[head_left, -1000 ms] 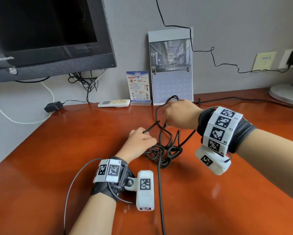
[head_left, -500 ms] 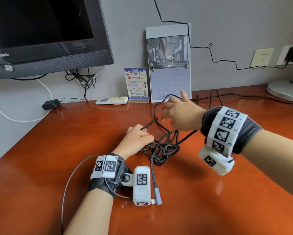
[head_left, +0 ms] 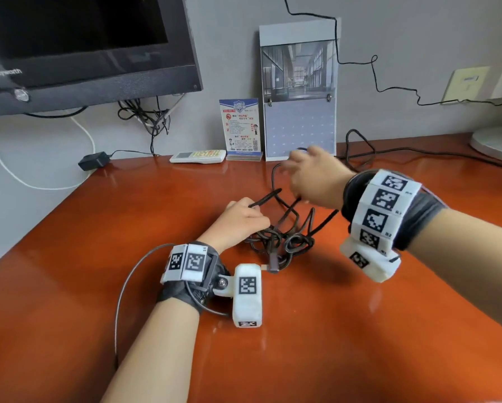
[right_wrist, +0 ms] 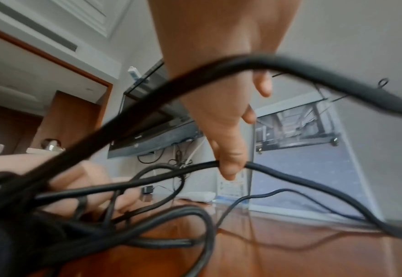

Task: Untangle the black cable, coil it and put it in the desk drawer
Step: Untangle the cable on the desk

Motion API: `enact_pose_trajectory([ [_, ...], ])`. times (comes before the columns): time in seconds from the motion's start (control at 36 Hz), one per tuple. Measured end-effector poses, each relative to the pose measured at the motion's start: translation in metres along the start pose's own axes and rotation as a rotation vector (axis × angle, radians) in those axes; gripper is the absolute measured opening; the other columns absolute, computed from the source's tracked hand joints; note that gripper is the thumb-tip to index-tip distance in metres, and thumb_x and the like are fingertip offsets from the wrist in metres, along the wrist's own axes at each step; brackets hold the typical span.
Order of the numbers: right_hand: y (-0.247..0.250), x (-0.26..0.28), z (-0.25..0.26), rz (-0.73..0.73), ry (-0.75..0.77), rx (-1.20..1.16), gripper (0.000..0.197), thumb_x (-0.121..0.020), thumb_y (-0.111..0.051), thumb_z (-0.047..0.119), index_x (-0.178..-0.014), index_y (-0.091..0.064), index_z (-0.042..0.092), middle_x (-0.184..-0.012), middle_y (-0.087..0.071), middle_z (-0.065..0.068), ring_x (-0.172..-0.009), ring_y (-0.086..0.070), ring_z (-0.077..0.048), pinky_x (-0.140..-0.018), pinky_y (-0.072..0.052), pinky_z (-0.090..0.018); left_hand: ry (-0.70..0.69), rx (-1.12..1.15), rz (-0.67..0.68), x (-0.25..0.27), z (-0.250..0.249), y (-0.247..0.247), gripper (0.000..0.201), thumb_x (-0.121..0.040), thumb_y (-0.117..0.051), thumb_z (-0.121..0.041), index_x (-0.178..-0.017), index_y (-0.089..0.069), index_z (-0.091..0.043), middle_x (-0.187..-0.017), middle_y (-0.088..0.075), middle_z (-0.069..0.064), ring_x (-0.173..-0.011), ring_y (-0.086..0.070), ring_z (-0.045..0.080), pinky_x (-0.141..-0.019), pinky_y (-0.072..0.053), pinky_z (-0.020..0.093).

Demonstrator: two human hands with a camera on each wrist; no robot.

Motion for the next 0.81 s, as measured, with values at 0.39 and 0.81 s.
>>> enact_pose_trajectory([
  [0.39, -0.002, 0.007, 0.017, 0.009, 0.168, -0.348, 0.029, -0.091, -0.047, 0.021, -0.111, -0.062, 0.035, -0.126, -0.045, 0.008, -0.119, -0.033, -0.014, -0.094, -0.033, -0.034, -0.016, -0.002, -0.041, -0.001, 0.001, -0.002, 0.037, -0.087, -0.052, -0.018, -0.051, -0.043, -0.015, -0.088, -0.043, -0.005, -0.096, -0.034, 0.013, -0.073, -0.028, 0.022],
  [0.81, 0.001, 0.011, 0.03, 0.074, 0.063, -0.411, 0.029, -0.093, -0.041, 0.004, -0.117, -0.052, 0.016, -0.112, -0.059, -0.006, -0.099, -0.058, -0.027, -0.069, -0.036, -0.03, 0.005, -0.249, 0.088, 0.006, -0.012, 0.006, 0.029, -0.091, -0.05, -0.022, -0.063, -0.057, -0.02, -0.092, -0.044, -0.004, -0.106, -0.039, 0.022, -0.087, -0.029, 0.028],
])
Point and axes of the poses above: each hand's wrist, its own x-axis away from the middle knuckle, its own y-axis out of the back of the hand, z = x × y, the point moved 5 cm from there along -x, towards the middle knuckle
